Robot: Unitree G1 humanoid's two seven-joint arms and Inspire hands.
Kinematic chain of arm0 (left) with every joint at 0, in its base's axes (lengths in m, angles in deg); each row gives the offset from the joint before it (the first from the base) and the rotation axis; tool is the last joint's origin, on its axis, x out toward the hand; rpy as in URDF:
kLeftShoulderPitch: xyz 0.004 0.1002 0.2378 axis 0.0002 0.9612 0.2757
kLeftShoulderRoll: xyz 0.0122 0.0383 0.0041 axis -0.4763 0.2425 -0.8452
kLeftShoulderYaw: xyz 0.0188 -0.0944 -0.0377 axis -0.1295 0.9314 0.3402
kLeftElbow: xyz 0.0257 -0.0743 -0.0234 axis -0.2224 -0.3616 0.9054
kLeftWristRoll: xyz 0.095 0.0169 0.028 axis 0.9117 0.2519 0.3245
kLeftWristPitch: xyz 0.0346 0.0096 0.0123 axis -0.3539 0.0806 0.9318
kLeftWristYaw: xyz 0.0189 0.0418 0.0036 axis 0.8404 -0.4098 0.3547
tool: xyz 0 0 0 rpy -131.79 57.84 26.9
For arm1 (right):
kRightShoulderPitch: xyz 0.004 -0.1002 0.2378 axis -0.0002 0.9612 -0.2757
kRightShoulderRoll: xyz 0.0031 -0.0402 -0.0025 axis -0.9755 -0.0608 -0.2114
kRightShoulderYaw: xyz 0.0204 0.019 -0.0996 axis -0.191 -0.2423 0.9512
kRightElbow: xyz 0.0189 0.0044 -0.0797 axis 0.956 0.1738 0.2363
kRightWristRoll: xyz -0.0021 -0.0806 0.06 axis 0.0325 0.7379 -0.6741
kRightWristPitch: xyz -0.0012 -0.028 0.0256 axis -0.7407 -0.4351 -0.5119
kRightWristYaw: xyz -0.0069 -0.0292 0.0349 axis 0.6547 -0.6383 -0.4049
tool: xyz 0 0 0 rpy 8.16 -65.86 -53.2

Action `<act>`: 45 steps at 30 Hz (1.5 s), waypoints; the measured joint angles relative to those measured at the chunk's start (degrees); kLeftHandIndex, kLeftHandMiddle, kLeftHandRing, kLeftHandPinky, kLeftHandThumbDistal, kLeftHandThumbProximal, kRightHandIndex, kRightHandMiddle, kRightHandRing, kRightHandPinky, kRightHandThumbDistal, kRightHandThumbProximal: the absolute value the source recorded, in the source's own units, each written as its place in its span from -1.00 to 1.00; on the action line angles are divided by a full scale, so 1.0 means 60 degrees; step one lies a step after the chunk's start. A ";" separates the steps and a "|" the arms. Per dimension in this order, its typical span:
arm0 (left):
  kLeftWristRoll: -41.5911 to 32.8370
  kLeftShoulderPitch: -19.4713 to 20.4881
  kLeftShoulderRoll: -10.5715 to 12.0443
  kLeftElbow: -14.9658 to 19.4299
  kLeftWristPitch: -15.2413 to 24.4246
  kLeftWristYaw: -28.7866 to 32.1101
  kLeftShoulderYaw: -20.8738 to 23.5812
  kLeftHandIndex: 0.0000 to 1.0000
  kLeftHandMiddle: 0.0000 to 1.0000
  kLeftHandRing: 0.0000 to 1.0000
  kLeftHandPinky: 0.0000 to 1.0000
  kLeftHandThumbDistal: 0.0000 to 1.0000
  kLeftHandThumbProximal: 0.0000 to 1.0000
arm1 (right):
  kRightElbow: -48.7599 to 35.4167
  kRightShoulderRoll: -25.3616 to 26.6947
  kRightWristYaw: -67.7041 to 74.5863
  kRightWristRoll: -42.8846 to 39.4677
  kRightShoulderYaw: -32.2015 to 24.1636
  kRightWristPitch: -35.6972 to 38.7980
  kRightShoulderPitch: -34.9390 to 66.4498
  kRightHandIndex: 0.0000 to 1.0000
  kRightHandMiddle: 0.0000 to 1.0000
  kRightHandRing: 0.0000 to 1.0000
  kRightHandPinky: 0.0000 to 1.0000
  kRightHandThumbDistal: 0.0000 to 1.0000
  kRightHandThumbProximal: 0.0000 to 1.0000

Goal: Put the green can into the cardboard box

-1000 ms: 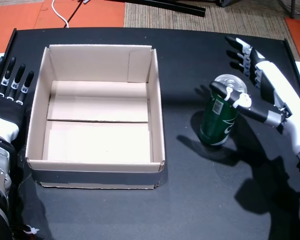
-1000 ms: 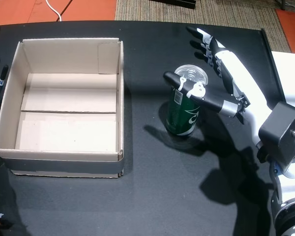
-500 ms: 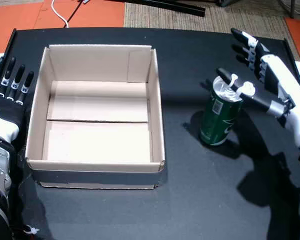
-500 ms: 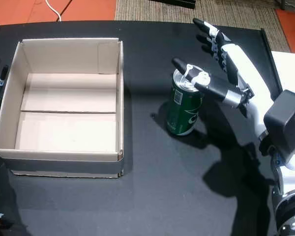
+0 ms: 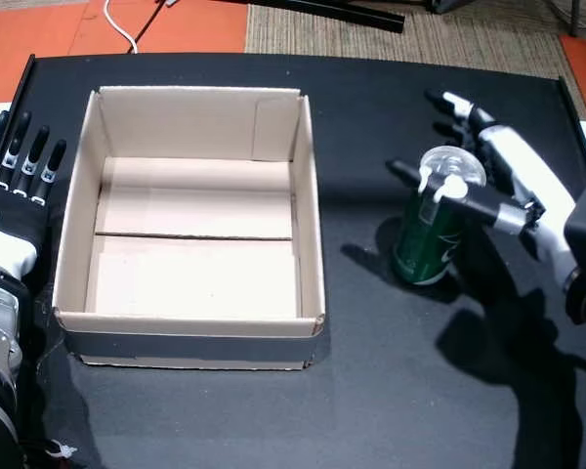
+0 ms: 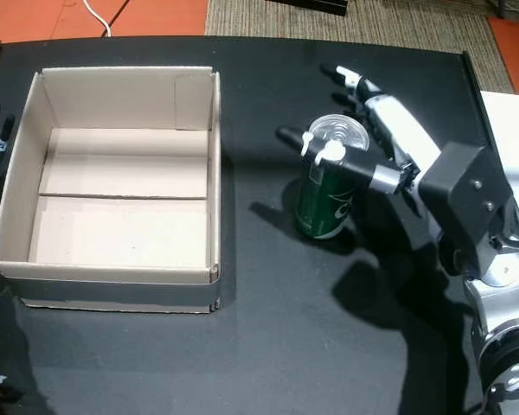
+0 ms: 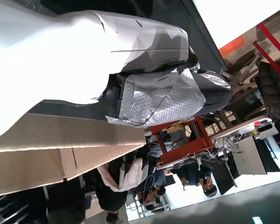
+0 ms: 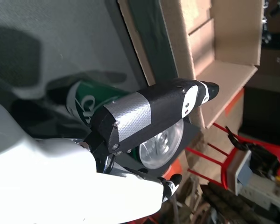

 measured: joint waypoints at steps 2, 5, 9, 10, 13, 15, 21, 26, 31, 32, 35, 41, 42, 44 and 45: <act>0.0000 0.0000 0.0000 -0.0001 0.0000 -0.0001 -0.0001 -0.09 -0.05 0.24 0.47 -0.96 0.98 | 0.0012 0.0000 -0.0041 0.0002 0.0012 -0.0041 0.0000 1.00 1.00 1.00 1.00 1.00 0.09; 0.0000 0.0000 0.0000 -0.0002 -0.0001 -0.0002 0.0000 -0.08 -0.04 0.26 0.50 -1.00 0.97 | 0.0014 -0.0001 -0.0077 0.0006 0.0023 -0.0094 0.0000 1.00 1.00 1.00 1.00 1.00 0.10; 0.0000 0.0000 0.0000 -0.0004 -0.0001 -0.0002 -0.0001 -0.10 -0.05 0.26 0.52 -1.00 1.00 | 0.0016 -0.0001 -0.0140 0.0071 0.0082 -0.0136 0.0000 1.00 1.00 1.00 1.00 1.00 0.09; 0.0000 0.0000 0.0000 -0.0004 -0.0001 -0.0004 -0.0001 -0.10 -0.05 0.26 0.52 -1.00 1.00 | 0.0017 -0.0001 -0.0155 0.0091 0.0105 -0.0162 0.0000 1.00 1.00 1.00 1.00 1.00 0.08; 0.0000 -0.0002 0.0000 -0.0005 -0.0001 -0.0031 0.0003 -0.08 -0.03 0.24 0.52 -1.00 1.00 | 0.0017 -0.0001 -0.0205 0.0104 0.0137 -0.0210 0.0000 1.00 1.00 1.00 1.00 1.00 0.05; 0.0000 -0.0002 0.0000 -0.0006 -0.0002 -0.0036 0.0007 -0.07 -0.03 0.26 0.51 -1.00 1.00 | 0.0021 -0.0001 -0.0244 0.0104 0.0138 -0.0243 0.0000 1.00 1.00 1.00 1.00 1.00 0.07; -0.0001 -0.0003 0.0000 -0.0008 -0.0002 -0.0036 0.0031 -0.11 -0.04 0.23 0.50 -1.00 1.00 | 0.0115 0.0000 -0.0239 0.0124 0.0184 -0.0337 -0.0001 1.00 1.00 1.00 1.00 1.00 0.05; 0.0000 -0.0003 -0.0001 -0.0009 -0.0001 -0.0033 0.0039 -0.13 -0.04 0.24 0.55 -1.00 1.00 | 0.0152 0.0000 -0.0179 0.0333 0.0322 -0.0498 -0.0004 1.00 1.00 1.00 1.00 1.00 0.03; -0.0001 -0.0006 0.0000 -0.0013 -0.0002 -0.0033 0.0051 -0.08 -0.05 0.21 0.52 -1.00 1.00 | 0.0225 0.0000 -0.0102 0.0434 0.0375 -0.0576 -0.0075 1.00 1.00 1.00 1.00 0.77 -0.23; -0.0001 -0.0008 -0.0001 -0.0014 -0.0002 -0.0033 0.0059 -0.08 -0.06 0.20 0.53 -1.00 1.00 | 0.0251 0.0000 -0.0066 0.0475 0.0393 -0.0622 -0.0114 0.99 0.99 1.00 1.00 0.68 -0.36; -0.0002 -0.0010 -0.0002 -0.0015 -0.0013 -0.0033 0.0092 -0.10 -0.07 0.21 0.54 -1.00 1.00 | 0.0318 0.0000 -0.0034 0.0551 0.0415 -0.0765 -0.0244 0.98 0.98 1.00 1.00 0.63 -0.53; -0.0005 -0.0016 -0.0017 -0.0016 -0.0064 -0.0033 0.0155 -0.10 -0.07 0.25 0.59 -1.00 1.00 | 0.0482 -0.0013 -0.0477 0.0583 0.0358 -0.1136 -0.0376 0.85 0.83 0.91 0.96 0.27 -1.00; -0.0003 -0.0016 -0.0026 -0.0016 -0.0064 -0.0035 0.0163 -0.10 -0.07 0.25 0.60 -1.00 1.00 | 0.0513 -0.0045 -0.0644 0.0458 0.0260 -0.1309 -0.0428 0.80 0.77 0.85 0.93 0.20 -1.00; -0.0001 -0.0020 -0.0042 -0.0017 -0.0066 -0.0056 0.0164 -0.08 -0.07 0.28 0.63 -1.00 1.00 | 0.0526 -0.0130 -0.0968 0.0270 0.0021 -0.1587 -0.0523 0.58 0.55 0.62 0.76 -0.17 -1.00; -0.0001 -0.0020 -0.0048 -0.0017 -0.0066 -0.0057 0.0164 -0.08 -0.07 0.28 0.62 -1.00 1.00 | 0.0526 -0.0191 -0.1099 0.0195 -0.0061 -0.1659 -0.0555 0.51 0.46 0.51 0.66 -0.43 -1.00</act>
